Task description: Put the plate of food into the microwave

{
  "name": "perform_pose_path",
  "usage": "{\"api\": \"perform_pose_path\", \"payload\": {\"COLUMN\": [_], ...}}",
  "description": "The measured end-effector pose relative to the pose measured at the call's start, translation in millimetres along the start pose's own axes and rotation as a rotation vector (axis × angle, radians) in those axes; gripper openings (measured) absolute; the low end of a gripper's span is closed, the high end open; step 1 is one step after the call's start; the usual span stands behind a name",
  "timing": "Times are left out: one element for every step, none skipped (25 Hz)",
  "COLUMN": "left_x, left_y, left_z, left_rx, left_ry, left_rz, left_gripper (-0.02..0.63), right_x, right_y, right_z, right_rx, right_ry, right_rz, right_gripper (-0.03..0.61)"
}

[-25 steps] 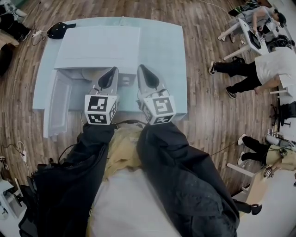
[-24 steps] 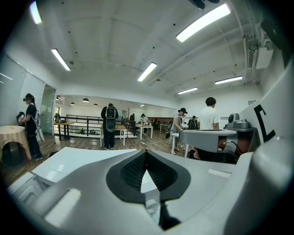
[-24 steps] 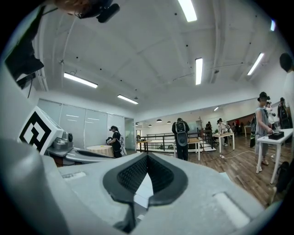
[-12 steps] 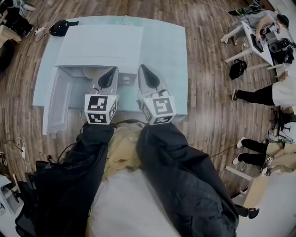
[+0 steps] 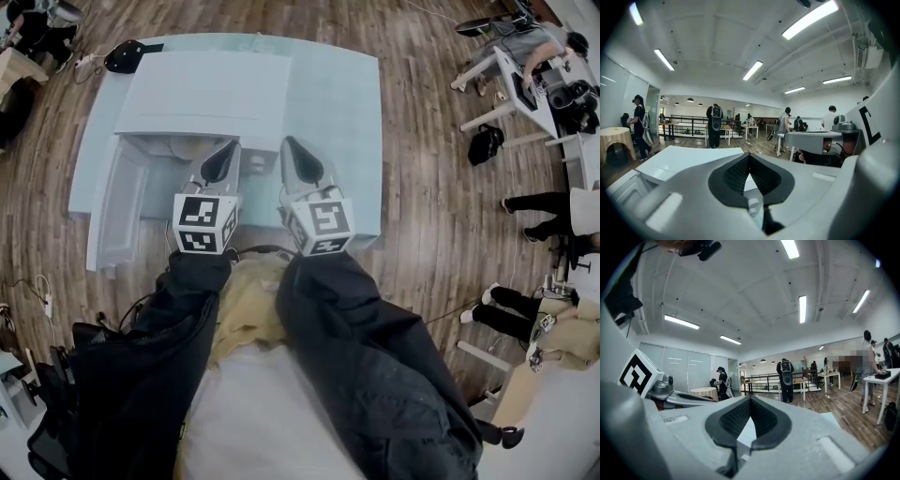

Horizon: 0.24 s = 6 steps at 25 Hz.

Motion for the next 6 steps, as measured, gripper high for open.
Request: {"api": "perform_pose_path", "payload": {"left_x": [-0.3,-0.7,-1.2,-1.7,-2.3,-2.9], "left_y": [0.6,1.4,2.1,2.7,3.3,3.8], "left_z": [0.3,0.6,1.0,1.5,2.0,2.6], "left_rx": [0.001,0.001,0.002,0.003,0.003,0.003], "left_ry": [0.000,0.000,-0.001,-0.001,-0.002,-0.003], "left_rz": [-0.003,-0.005,-0.007,-0.009,-0.010,-0.011], "left_gripper": [-0.003,-0.003,-0.003,-0.002,-0.003,-0.003], "right_x": [-0.1,-0.1,0.0,0.1,0.2,0.4], "right_y": [0.2,1.2,2.4,3.5,4.4,5.2], "right_z": [0.3,0.4,0.5,0.8,1.2,1.7], "right_rx": [0.000,-0.001,-0.001,-0.002,-0.003,-0.004], "right_ry": [0.001,-0.001,-0.004,-0.007,-0.009,-0.011], "right_rz": [-0.001,-0.003,-0.006,-0.008,-0.009,-0.011], "right_gripper": [-0.008,-0.008,-0.008,-0.008,-0.008,-0.008]}}
Point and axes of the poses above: the fingertips, and each gripper's own axes: x backward along the fingers, z to its right, y out of its underside, the point moved 3 cm from there along x, backward along the fingers, and after that the axes turned 1 degree about y, right-handed, at the moved point
